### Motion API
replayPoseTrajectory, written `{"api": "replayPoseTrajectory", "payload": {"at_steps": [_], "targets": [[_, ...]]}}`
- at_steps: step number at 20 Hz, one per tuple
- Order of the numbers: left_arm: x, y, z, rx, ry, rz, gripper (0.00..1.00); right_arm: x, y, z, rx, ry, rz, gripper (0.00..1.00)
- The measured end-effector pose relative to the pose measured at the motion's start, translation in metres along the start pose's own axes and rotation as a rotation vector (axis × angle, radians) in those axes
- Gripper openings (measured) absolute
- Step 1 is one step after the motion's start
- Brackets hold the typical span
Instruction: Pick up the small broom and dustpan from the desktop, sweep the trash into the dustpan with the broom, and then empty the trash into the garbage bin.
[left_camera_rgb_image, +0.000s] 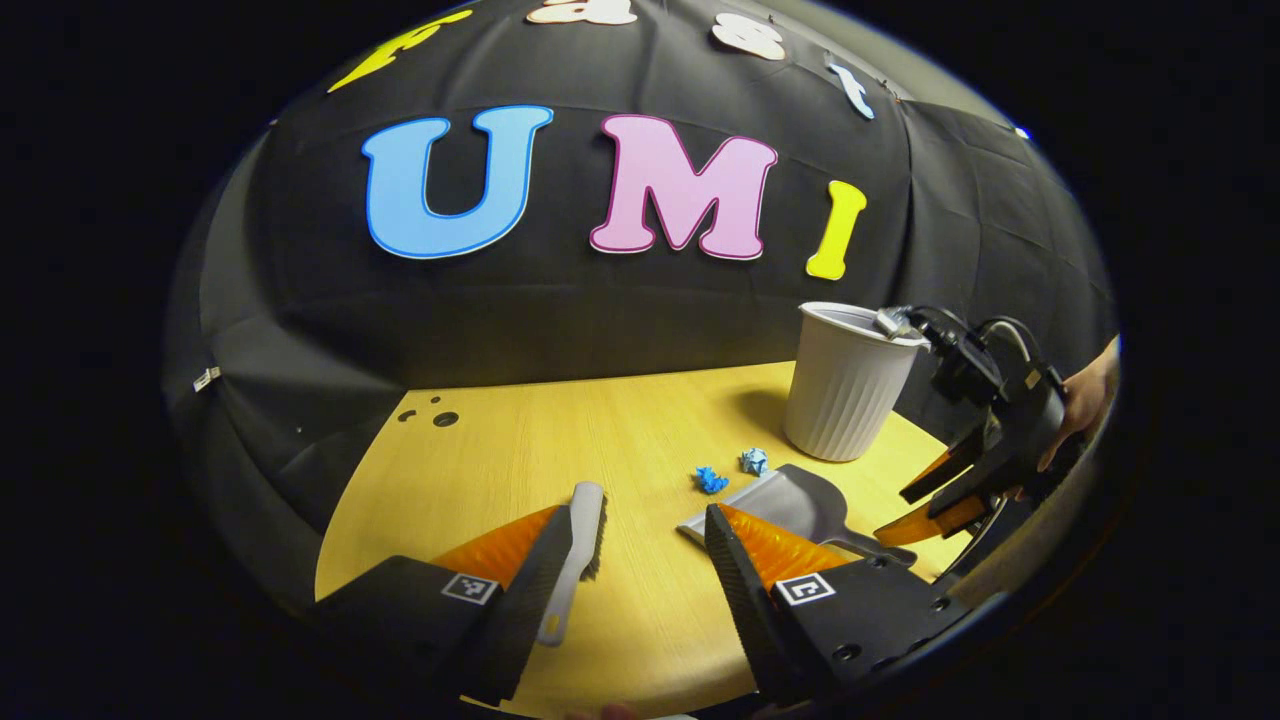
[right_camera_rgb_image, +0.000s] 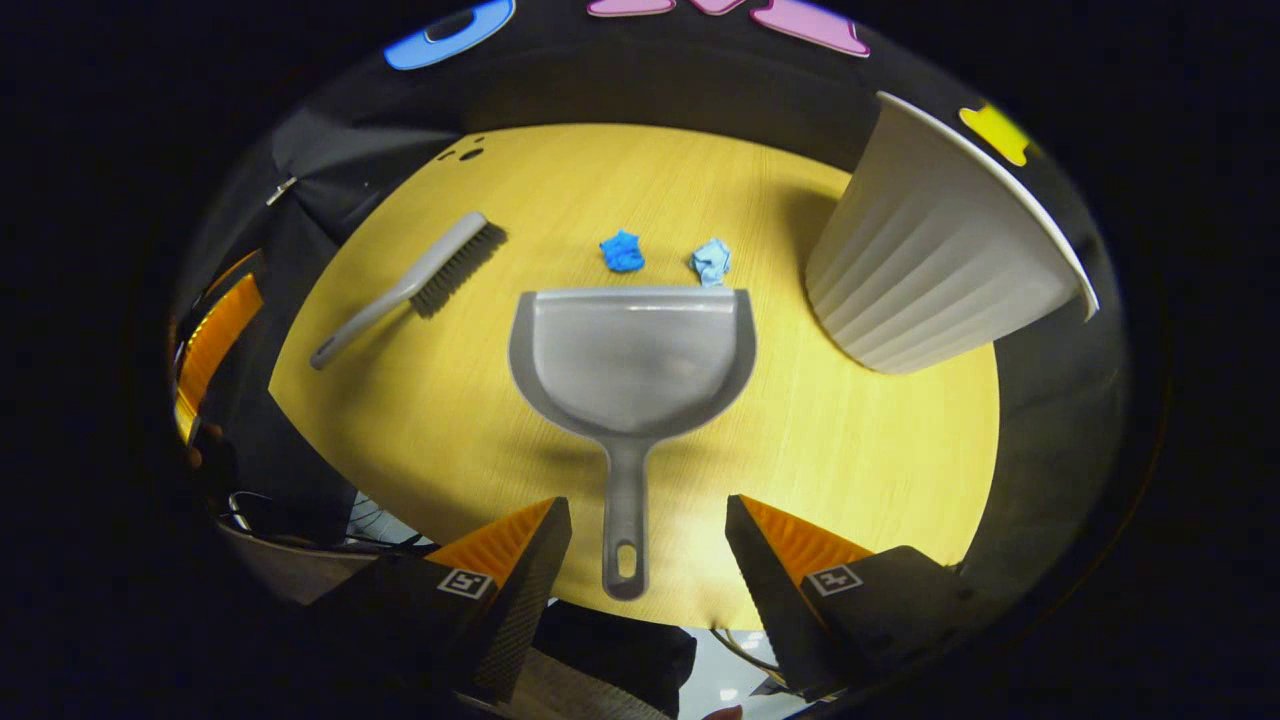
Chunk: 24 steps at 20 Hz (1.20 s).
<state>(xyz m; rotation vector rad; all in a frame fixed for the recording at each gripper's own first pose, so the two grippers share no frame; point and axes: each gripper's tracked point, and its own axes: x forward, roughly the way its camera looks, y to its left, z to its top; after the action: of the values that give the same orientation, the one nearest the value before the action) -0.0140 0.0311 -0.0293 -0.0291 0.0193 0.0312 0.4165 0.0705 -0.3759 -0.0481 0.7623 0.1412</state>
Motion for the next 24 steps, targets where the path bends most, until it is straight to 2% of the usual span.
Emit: {"api": "replayPoseTrajectory", "payload": {"at_steps": [9,14,16,20,21,24], "targets": [[0.000,0.026,-0.008,-0.032,0.007,0.036,0.86,0.068,0.008,-0.016,-0.064,0.164,-0.040,0.97],[0.003,0.036,-0.016,-0.068,0.021,0.049,0.86,0.091,0.001,-0.014,-0.045,0.202,-0.057,0.98],[0.005,0.040,-0.017,-0.074,0.026,0.052,0.86,0.096,0.004,-0.015,-0.004,0.207,-0.026,0.99],[0.009,0.044,-0.020,-0.095,0.032,0.055,0.86,0.102,0.007,-0.010,0.037,0.231,-0.013,0.94],[0.010,0.044,-0.019,-0.098,0.034,0.055,0.86,0.103,0.007,-0.012,0.041,0.249,-0.015,0.90],[0.012,0.044,-0.017,-0.089,0.031,0.058,0.86,0.103,0.012,-0.010,0.067,0.272,-0.018,0.54]]}}
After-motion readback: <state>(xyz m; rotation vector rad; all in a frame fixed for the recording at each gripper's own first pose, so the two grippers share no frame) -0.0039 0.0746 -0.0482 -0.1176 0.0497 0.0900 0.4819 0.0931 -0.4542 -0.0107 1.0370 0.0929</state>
